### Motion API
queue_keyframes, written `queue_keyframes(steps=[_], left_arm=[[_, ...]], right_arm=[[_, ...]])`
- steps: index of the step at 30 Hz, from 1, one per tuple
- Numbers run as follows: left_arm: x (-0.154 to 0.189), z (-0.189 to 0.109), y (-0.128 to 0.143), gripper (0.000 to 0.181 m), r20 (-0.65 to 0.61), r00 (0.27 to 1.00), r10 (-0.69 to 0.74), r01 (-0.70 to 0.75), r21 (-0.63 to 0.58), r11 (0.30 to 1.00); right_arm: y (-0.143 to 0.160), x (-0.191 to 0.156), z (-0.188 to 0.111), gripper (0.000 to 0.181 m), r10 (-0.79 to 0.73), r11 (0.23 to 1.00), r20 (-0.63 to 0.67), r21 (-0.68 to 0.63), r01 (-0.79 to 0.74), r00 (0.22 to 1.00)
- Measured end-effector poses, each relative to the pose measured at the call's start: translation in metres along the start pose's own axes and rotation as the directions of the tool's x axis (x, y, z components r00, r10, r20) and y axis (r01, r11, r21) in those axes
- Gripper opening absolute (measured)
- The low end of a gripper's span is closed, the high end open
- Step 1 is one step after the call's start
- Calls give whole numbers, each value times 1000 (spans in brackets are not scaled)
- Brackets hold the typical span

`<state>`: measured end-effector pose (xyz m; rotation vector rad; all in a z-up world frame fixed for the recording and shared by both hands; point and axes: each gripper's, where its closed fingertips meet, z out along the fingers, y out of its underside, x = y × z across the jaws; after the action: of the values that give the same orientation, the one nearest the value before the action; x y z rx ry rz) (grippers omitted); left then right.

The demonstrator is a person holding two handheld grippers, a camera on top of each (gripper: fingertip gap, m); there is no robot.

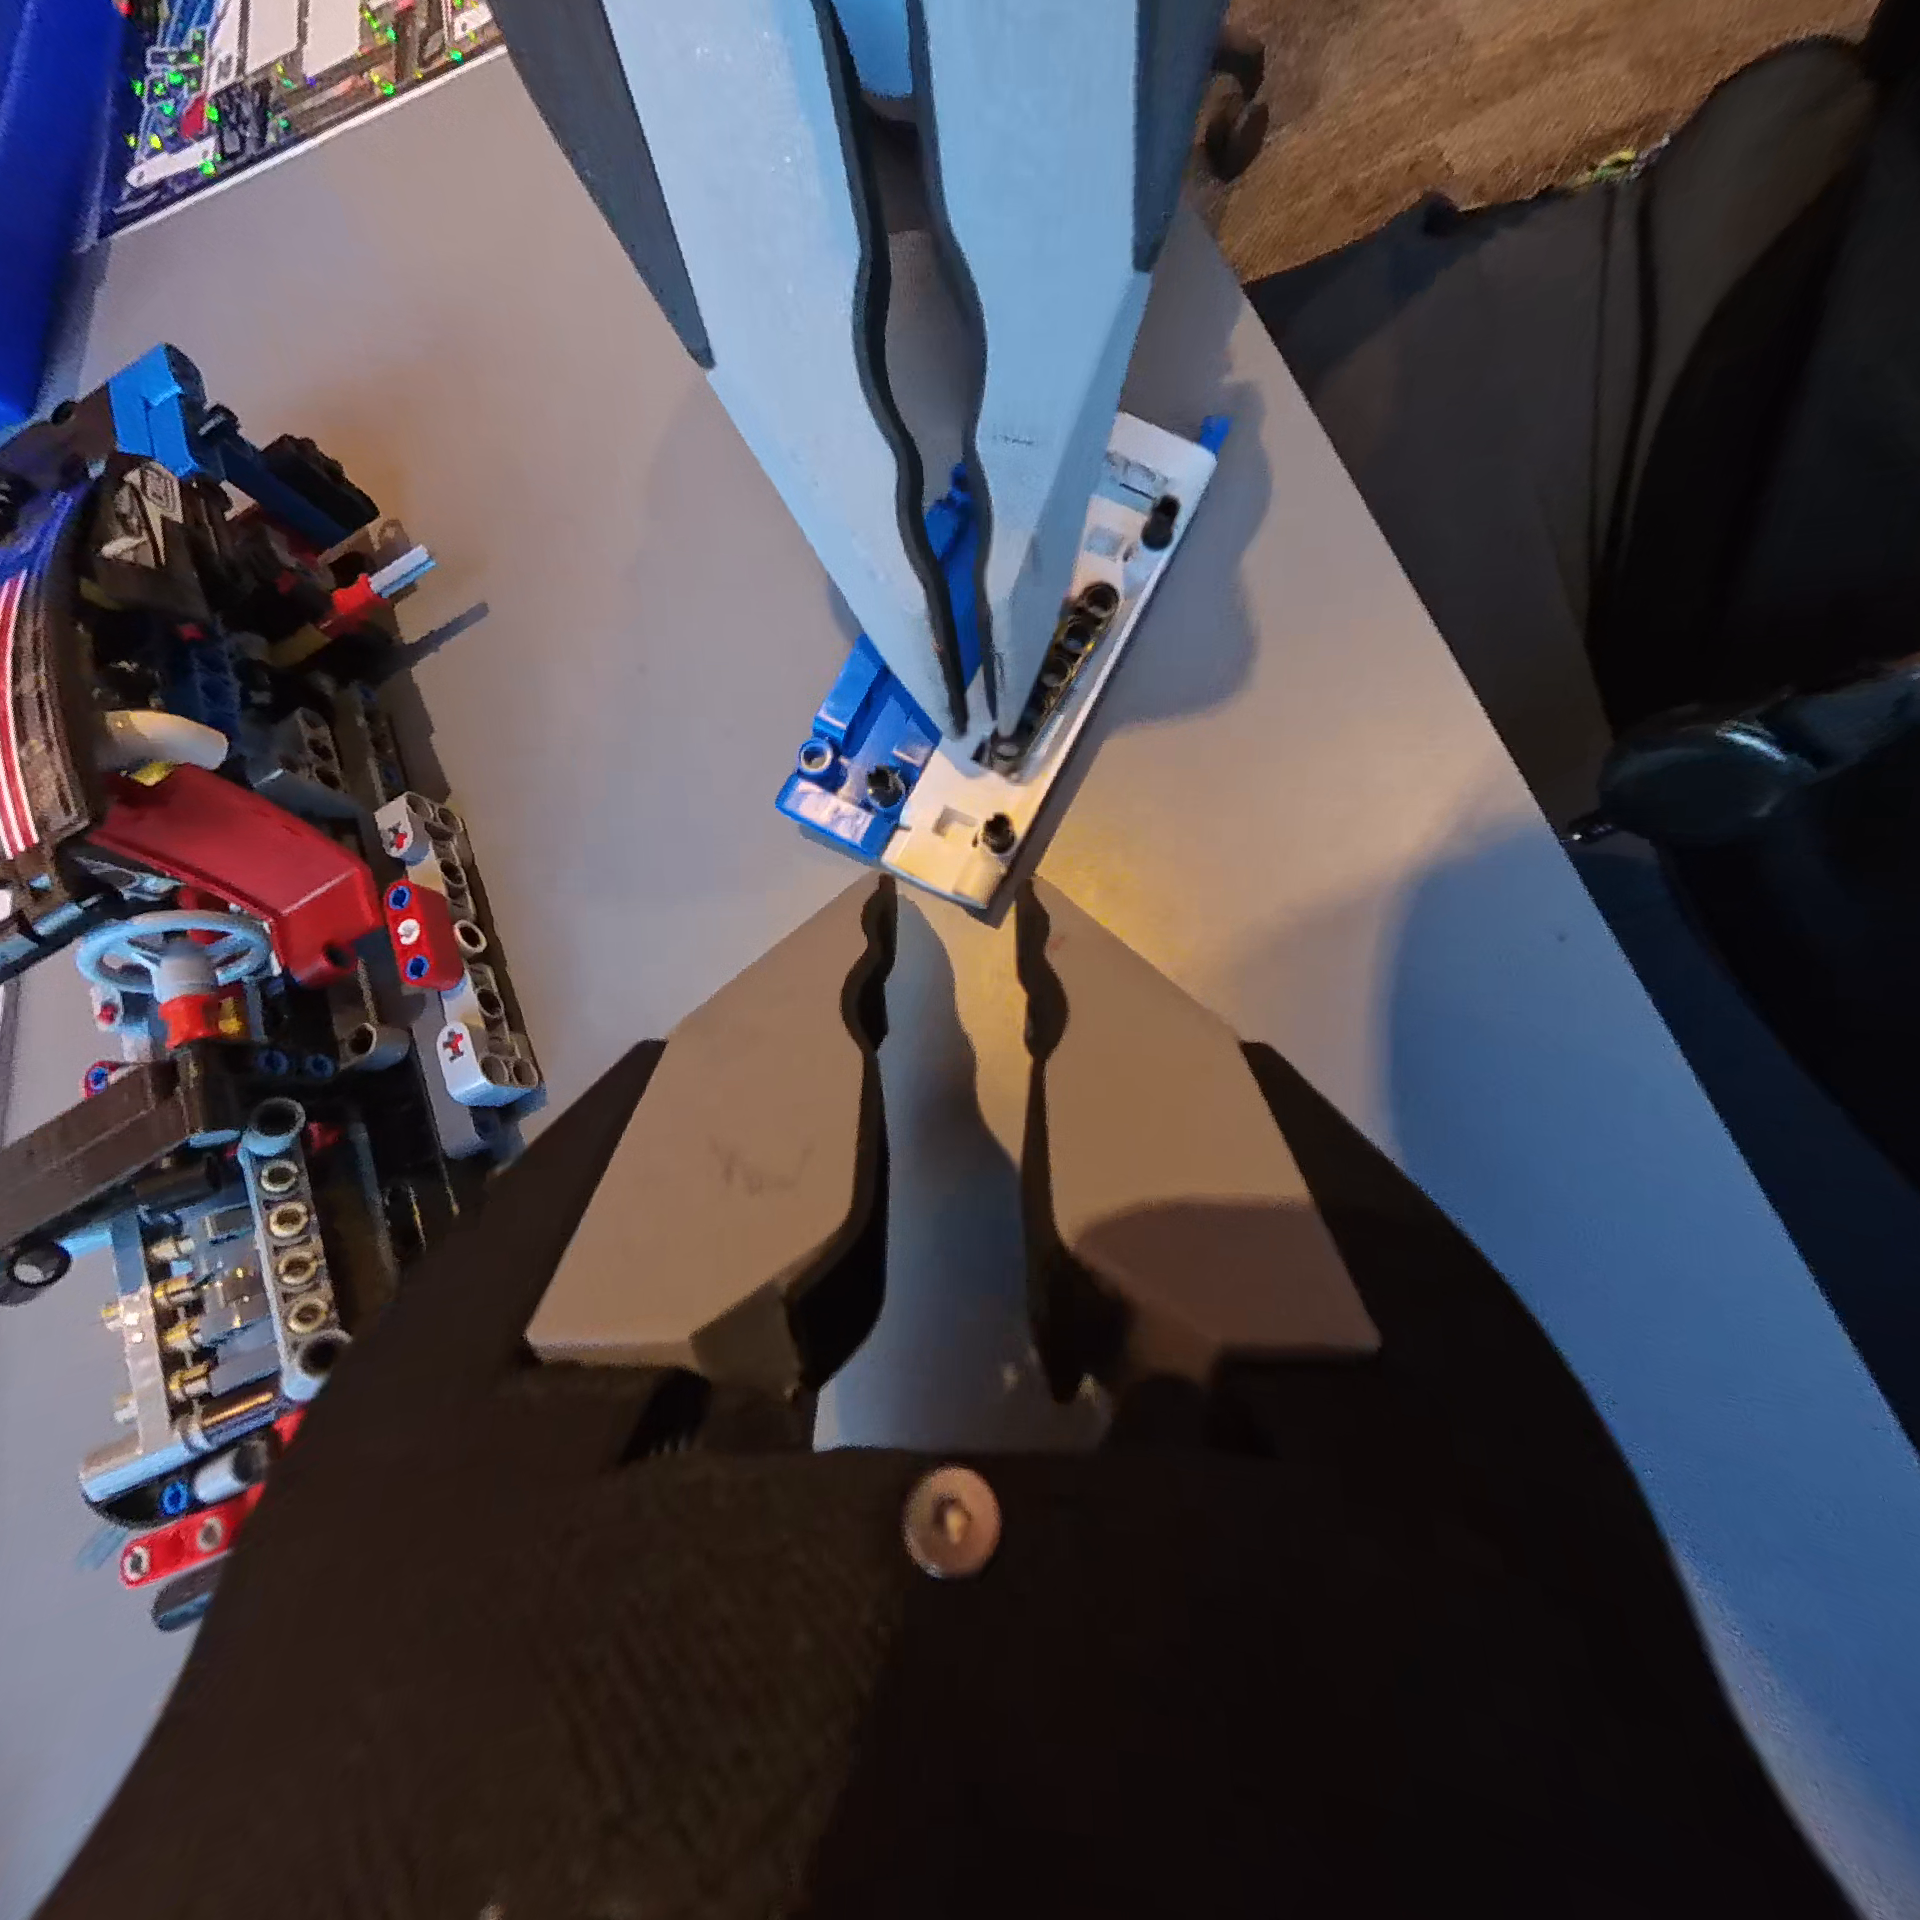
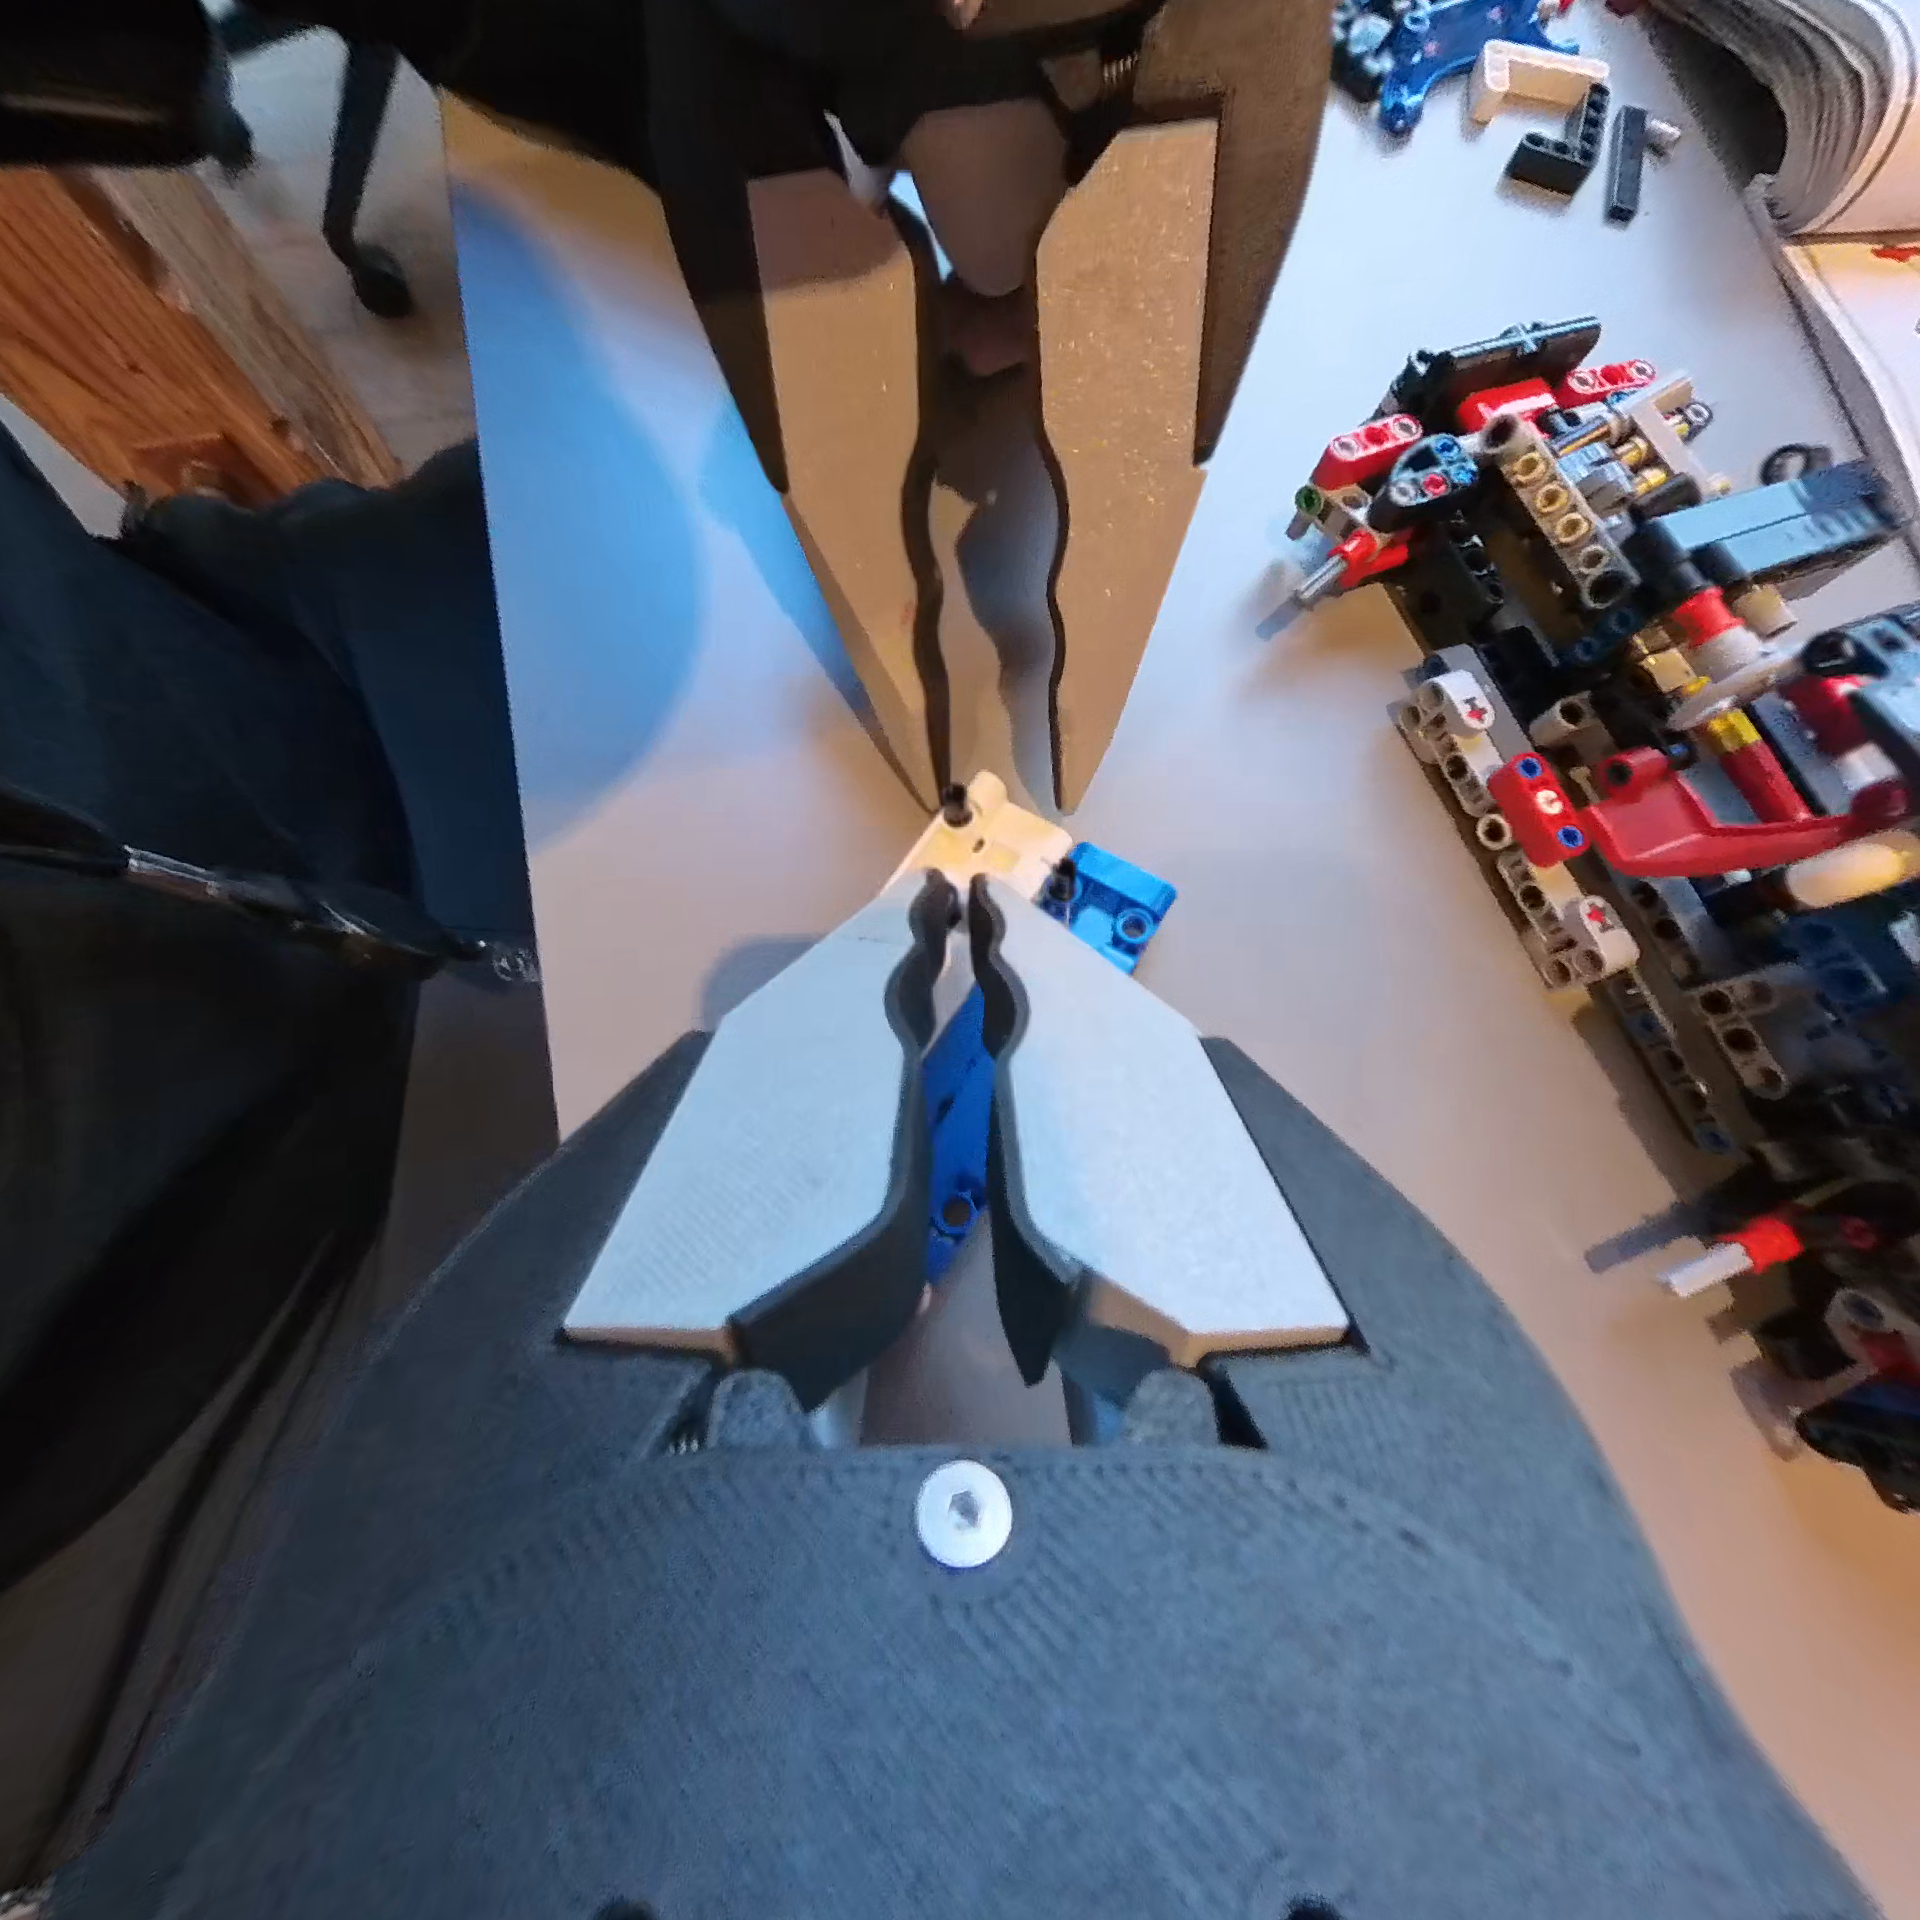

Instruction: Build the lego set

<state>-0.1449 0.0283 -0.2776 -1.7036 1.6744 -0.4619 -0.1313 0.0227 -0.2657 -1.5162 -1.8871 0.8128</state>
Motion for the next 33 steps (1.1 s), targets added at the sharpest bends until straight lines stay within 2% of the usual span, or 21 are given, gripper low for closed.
queue_keyframes(steps=[7, 11, 18, 21, 25, 31, 33], left_arm=[[8, 2, -3, 8, -22, 996, 83, -83, 0, 997], [10, 4, -6, 9, -13, 995, 100, -100, 5, 995], [7, 6, -10, 15, 18, 993, 114, -114, 24, 993], [8, 8, -12, 17, -19, 995, 102, -101, 34, 994], [14, 11, -17, 7, -32, 987, 155, -153, 57, 987], [15, 13, -18, 6, -50, 988, 149, -146, 56, 988], [14, 12, -18, 6, -54, 988, 141, -138, 57, 989]], right_arm=[[14, 15, -21, 7, 68, 998, -49, -3, -69, 996], [22, 12, -14, 2, 64, 997, -32, -34, -65, 997], [18, 8, -7, 1, 64, 998, 10, -15, -64, 998], [17, 7, -6, 1, 81, 997, 33, -2, -81, 996], [18, 7, -6, 1, 95, 995, 48, 0, -95, 994], [18, 9, -8, 1, 90, 996, 49, -2, -90, 995], [10, 6, -10, 1, 83, 996, 72, 34, -85, 994]])
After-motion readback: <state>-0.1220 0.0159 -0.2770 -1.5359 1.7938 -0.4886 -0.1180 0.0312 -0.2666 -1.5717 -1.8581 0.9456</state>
